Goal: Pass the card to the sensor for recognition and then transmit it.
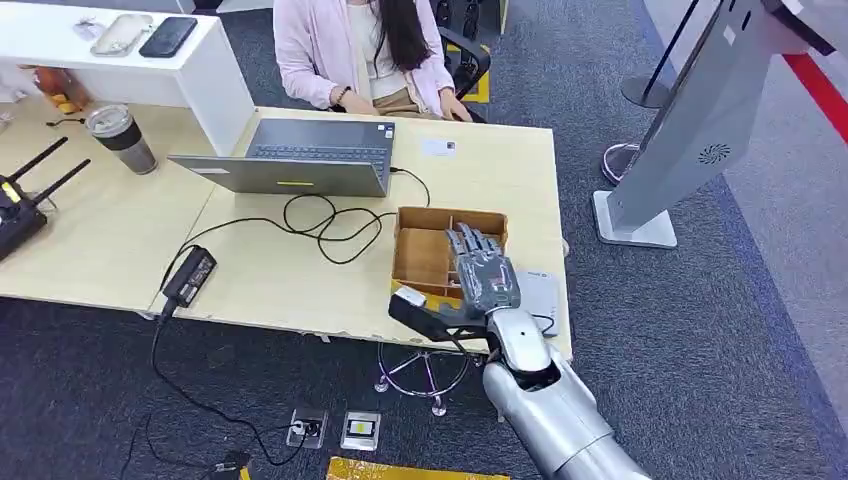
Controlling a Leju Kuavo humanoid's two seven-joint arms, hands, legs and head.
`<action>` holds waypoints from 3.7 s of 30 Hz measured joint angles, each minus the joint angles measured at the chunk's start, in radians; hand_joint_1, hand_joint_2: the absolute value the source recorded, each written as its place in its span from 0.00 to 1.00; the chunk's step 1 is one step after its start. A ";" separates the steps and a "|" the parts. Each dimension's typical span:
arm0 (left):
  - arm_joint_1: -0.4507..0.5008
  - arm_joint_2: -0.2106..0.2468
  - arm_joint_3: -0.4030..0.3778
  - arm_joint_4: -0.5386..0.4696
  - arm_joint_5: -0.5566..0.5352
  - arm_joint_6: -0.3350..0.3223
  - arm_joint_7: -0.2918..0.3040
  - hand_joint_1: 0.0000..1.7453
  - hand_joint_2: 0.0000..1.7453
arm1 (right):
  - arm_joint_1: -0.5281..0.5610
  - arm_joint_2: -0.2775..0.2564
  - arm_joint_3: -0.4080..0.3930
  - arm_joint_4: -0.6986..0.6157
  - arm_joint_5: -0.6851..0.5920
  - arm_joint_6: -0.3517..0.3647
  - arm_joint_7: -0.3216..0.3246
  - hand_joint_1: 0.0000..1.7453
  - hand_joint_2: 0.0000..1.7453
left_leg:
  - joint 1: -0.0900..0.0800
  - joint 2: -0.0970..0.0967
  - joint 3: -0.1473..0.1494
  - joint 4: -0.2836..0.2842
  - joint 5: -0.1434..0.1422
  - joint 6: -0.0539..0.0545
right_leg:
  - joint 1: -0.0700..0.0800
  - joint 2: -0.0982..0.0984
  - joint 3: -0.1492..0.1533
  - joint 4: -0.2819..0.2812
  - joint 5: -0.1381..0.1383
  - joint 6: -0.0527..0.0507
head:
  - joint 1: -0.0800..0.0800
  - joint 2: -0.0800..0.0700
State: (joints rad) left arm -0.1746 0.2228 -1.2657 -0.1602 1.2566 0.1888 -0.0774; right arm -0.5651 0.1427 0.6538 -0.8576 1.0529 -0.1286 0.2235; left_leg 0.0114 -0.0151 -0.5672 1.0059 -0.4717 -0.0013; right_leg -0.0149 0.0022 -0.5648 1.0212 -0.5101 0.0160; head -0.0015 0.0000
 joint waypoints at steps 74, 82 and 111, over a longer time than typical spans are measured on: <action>-0.034 0.005 -0.005 0.000 -0.058 -0.033 0.003 0.00 0.00 | 0.079 -0.109 -0.030 -0.151 -0.035 0.058 0.026 0.00 1.00 | 0.000 0.000 0.000 0.000 0.000 0.000 | 0.000 0.000 0.000 0.000 0.000 0.000 | 0.000 0.000; -0.037 0.005 -0.007 0.000 -0.063 -0.033 0.005 0.00 0.00 | 0.075 -0.108 -0.030 -0.130 -0.035 0.053 0.023 0.34 1.00 | 0.000 0.000 0.000 0.000 0.000 0.000 | 0.000 0.000 0.000 0.000 0.000 0.000 | 0.000 0.000; -0.059 0.005 -0.012 0.000 -0.068 -0.036 0.020 0.00 0.00 | 0.044 -0.077 -0.030 -0.027 -0.047 0.012 -0.008 1.00 1.00 | 0.000 0.000 0.000 0.000 0.000 0.000 | 0.000 0.000 0.000 0.000 0.000 0.000 | 0.000 0.000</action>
State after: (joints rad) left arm -0.2335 0.2277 -1.2779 -0.1602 1.1891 0.1530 -0.0576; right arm -0.5214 0.0652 0.6237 -0.8850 1.0056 -0.1163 0.2155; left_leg 0.0114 -0.0149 -0.5671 1.0060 -0.4717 -0.0013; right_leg -0.0149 0.0023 -0.5649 1.0211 -0.5100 0.0160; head -0.0019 0.0000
